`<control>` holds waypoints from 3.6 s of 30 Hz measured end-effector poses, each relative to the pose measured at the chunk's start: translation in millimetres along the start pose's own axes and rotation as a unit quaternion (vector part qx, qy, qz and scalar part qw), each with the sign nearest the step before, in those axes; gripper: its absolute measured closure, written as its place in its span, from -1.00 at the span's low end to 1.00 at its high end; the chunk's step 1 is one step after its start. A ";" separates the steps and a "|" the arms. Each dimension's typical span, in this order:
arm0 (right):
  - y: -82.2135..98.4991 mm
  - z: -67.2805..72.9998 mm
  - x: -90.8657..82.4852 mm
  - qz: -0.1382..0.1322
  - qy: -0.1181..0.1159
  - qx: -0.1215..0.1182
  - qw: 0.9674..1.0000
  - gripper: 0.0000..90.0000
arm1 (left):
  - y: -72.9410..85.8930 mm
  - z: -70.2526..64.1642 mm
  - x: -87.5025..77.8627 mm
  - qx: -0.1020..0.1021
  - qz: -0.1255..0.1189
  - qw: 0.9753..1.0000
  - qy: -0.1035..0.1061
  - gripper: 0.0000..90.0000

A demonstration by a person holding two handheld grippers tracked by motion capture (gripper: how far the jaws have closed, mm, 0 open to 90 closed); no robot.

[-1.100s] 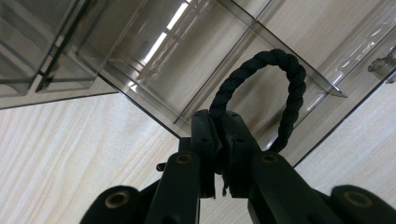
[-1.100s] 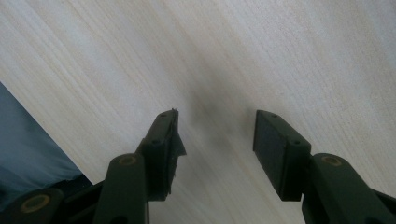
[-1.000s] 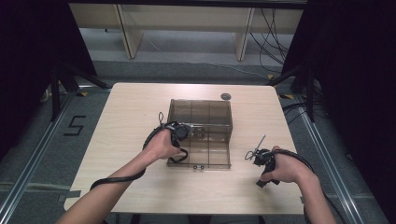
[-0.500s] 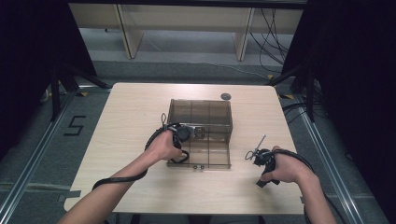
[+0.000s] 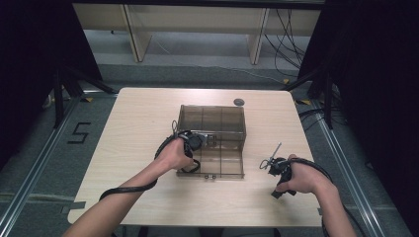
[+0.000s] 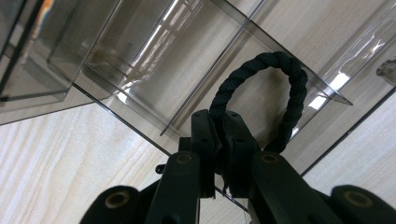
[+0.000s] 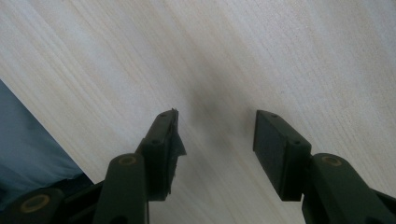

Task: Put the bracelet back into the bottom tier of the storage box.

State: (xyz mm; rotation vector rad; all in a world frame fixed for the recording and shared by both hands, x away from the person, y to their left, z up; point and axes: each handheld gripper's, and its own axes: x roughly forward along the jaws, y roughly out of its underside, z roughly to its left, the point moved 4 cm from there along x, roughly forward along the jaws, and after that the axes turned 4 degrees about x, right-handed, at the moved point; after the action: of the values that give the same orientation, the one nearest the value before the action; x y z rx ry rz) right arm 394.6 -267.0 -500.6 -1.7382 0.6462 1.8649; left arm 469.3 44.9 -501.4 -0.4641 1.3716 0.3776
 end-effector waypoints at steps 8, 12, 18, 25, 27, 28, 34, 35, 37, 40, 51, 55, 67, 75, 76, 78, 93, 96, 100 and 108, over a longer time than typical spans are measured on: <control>0.1 -0.2 0.3 0.000 0.001 0.000 1.000 0.13 | -1.1 1.6 2.0 0.003 0.005 1.000 0.001 0.87; 0.1 -0.3 0.5 0.000 0.001 0.001 1.000 0.13 | -2.0 1.8 3.5 -0.001 0.001 1.000 0.002 0.87; 0.0 -1.4 0.8 0.000 0.000 -0.003 1.000 0.13 | -2.7 1.7 6.5 -0.005 0.000 1.000 0.004 0.87; 0.1 -1.9 0.4 -0.002 0.000 -0.005 1.000 0.13 | -2.8 2.9 8.2 0.001 0.005 1.000 0.004 0.86; 0.4 -0.9 0.1 0.000 0.002 0.001 1.000 0.13 | -3.3 2.6 8.2 -0.004 0.004 1.000 0.008 0.86; 0.4 -0.8 0.1 0.000 0.002 0.002 1.000 0.13 | -3.5 2.6 8.6 -0.005 0.002 1.000 0.008 0.86; 0.2 -2.0 0.5 -0.001 0.000 -0.005 1.000 0.12 | -3.4 3.4 10.2 -0.008 -0.003 1.000 0.008 0.84; 0.3 -1.6 0.5 -0.001 0.000 -0.002 1.000 0.13 | -3.4 3.4 10.5 -0.010 -0.005 1.000 0.009 0.84; 0.5 -1.3 -0.1 -0.001 0.002 0.000 1.000 0.12 | -3.3 3.2 10.9 -0.011 -0.006 1.000 0.010 0.83; 0.5 -1.3 0.0 -0.002 0.002 0.002 1.000 0.12 | -3.1 3.4 10.8 -0.012 -0.005 1.000 0.014 0.81; 0.5 -1.1 0.1 -0.002 0.001 0.001 1.000 0.12 | -2.2 3.6 2.0 -0.016 -0.018 1.000 0.018 0.68; 0.2 -1.7 0.6 -0.002 -0.001 -0.001 1.000 0.12 | -1.4 5.6 -3.7 -0.018 -0.027 0.999 0.013 0.65; 0.0 -2.1 1.3 0.000 -0.002 -0.005 1.000 0.12 | 1.3 3.4 -14.9 -0.014 -0.030 0.999 0.006 0.85; 1.0 -2.2 1.4 0.001 -0.004 -0.001 1.000 0.12 | 0.5 3.7 -7.5 -0.010 -0.020 1.000 0.002 0.91; 1.1 -2.2 1.4 0.002 -0.004 -0.001 1.000 0.12 | 0.2 3.5 -7.0 -0.010 -0.018 1.000 0.002 0.91; 1.1 -2.2 1.2 0.001 -0.005 0.001 1.000 0.12 | -0.1 3.2 -6.7 -0.011 -0.016 1.000 0.003 0.92; 0.8 -2.3 1.7 0.002 -0.003 -0.002 1.000 0.12 | 1.0 4.8 -2.5 -0.013 -0.017 1.000 0.007 0.92; 0.8 -2.2 1.7 0.001 -0.003 -0.002 1.000 0.12 | 0.6 4.9 -5.4 -0.014 -0.024 1.000 0.006 0.89; 0.9 -2.2 1.6 0.001 -0.004 -0.002 1.000 0.12 | 0.9 4.6 -10.1 -0.018 -0.036 0.999 0.004 0.84; 0.9 -1.2 1.5 0.002 -0.001 0.002 1.000 0.12 | 5.6 4.9 -22.0 -0.025 -0.059 0.998 0.002 0.72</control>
State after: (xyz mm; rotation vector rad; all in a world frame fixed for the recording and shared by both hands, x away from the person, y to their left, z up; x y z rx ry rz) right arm 394.8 -268.5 -502.1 -1.7335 0.6528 1.8672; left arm 467.0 52.5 -479.6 -0.5850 1.3339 0.3155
